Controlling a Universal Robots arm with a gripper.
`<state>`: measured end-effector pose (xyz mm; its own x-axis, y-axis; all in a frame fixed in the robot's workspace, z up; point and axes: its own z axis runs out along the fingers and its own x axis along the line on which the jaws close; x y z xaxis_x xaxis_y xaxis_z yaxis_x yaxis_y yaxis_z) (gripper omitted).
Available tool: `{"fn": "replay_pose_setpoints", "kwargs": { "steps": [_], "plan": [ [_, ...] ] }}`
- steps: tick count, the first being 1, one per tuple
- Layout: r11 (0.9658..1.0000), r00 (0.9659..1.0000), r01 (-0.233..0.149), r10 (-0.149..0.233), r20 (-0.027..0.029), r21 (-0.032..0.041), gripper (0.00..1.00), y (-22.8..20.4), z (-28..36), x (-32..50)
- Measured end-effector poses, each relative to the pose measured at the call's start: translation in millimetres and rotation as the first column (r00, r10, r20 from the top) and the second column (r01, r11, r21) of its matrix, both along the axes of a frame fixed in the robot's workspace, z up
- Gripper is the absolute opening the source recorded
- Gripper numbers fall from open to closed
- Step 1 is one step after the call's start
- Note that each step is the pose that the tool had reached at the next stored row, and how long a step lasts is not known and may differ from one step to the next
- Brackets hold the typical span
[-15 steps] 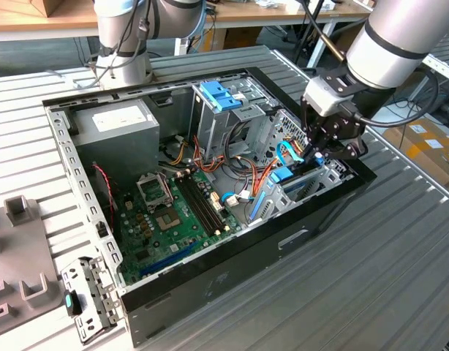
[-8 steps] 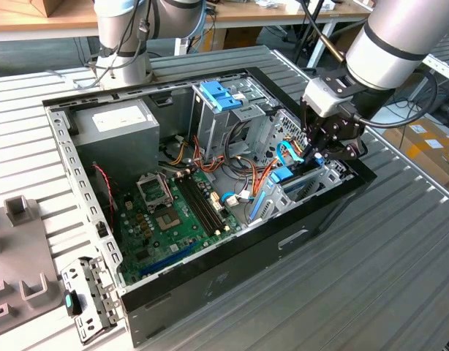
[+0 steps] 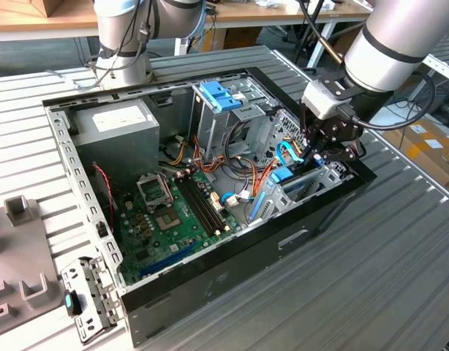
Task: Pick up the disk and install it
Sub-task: 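Insert the second disk wire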
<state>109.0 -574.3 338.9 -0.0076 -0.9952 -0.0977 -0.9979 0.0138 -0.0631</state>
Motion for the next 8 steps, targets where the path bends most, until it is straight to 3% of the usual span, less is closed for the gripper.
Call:
{"fn": "replay_pose_setpoints", "kwargs": {
  "steps": [8],
  "plan": [
    [1.0000,1.0000,0.000,0.000,0.0000,0.0001,0.16,0.0,-0.6,0.0]
  ]
}}
